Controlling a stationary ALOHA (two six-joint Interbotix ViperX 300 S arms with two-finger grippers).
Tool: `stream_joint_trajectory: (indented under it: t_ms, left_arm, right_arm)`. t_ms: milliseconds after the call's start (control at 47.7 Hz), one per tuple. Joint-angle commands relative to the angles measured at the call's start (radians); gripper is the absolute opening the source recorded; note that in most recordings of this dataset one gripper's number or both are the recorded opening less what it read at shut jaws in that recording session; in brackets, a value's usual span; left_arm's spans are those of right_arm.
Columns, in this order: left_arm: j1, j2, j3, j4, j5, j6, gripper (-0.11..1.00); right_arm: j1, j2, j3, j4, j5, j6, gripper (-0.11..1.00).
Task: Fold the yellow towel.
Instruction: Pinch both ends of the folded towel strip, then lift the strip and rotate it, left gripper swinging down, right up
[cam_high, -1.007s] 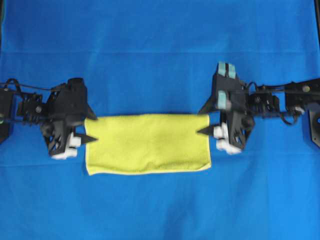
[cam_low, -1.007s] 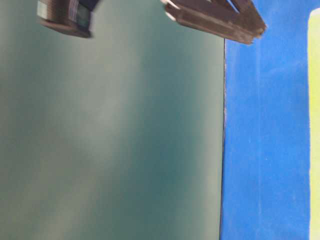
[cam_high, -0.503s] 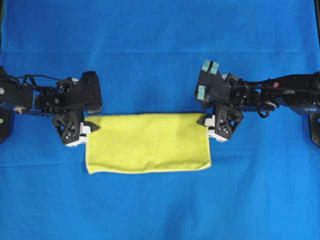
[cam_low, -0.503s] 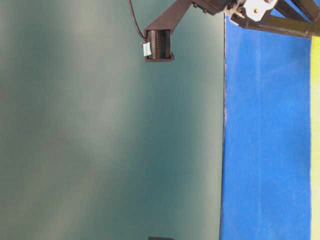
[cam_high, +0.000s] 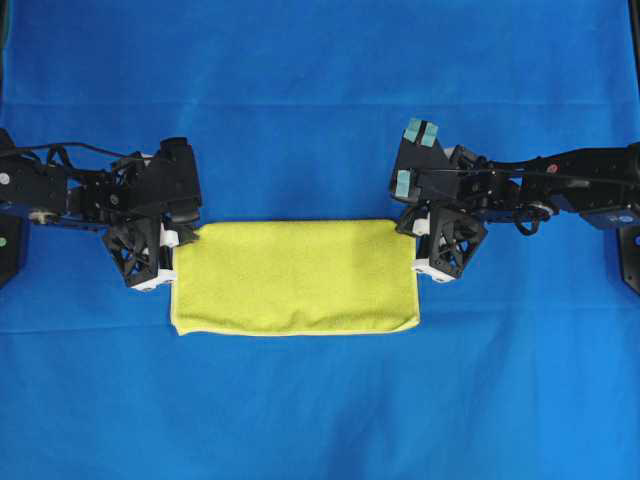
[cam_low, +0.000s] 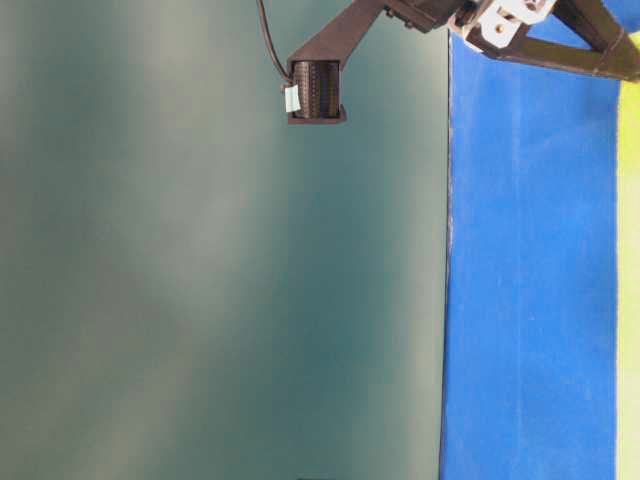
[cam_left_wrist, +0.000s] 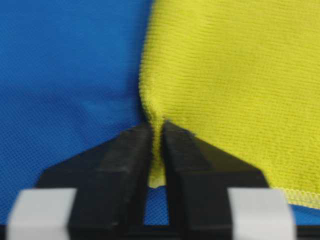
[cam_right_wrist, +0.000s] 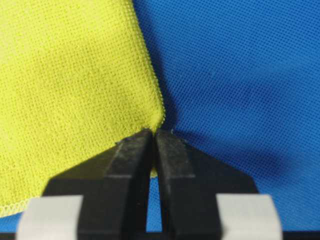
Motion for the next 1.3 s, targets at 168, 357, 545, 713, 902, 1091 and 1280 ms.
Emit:
stream_joint_trajectory:
  t_ms: [168,357,545,713,902,1091,1280]
  left_arm:
    - [0.002,-0.032,-0.032,0.000,0.058,0.006,0.02]
    - [0.002,-0.097,-0.061,0.000,0.152,0.000,0.02]
    - [-0.012,-0.253,-0.115,0.000,0.250,-0.006,0.02]
    - [-0.060,-0.380,-0.140,0.000,0.267,-0.006,0.02]
    - [-0.110,-0.433,-0.146,0.000,0.264,-0.011,0.02]
    - [-0.124,-0.428,-0.147,0.000,0.244,-0.015,0.02]
    - [-0.143,-0.422,-0.147,0.000,0.198,-0.014,0.02]
  right_arm:
    - [-0.006,-0.040,-0.006,-0.002,-0.002,0.005,0.02]
    - [-0.006,-0.114,-0.012,-0.002,0.038,0.005,0.02]
    - [-0.006,-0.227,-0.040,-0.003,0.141,0.005,0.02]
    - [-0.006,-0.337,-0.069,-0.017,0.201,0.005,0.02]
    - [-0.008,-0.420,-0.084,-0.054,0.233,0.006,0.02]
    - [-0.032,-0.425,-0.080,-0.057,0.227,0.006,0.02]
    - [-0.060,-0.425,-0.075,-0.058,0.221,0.006,0.02]
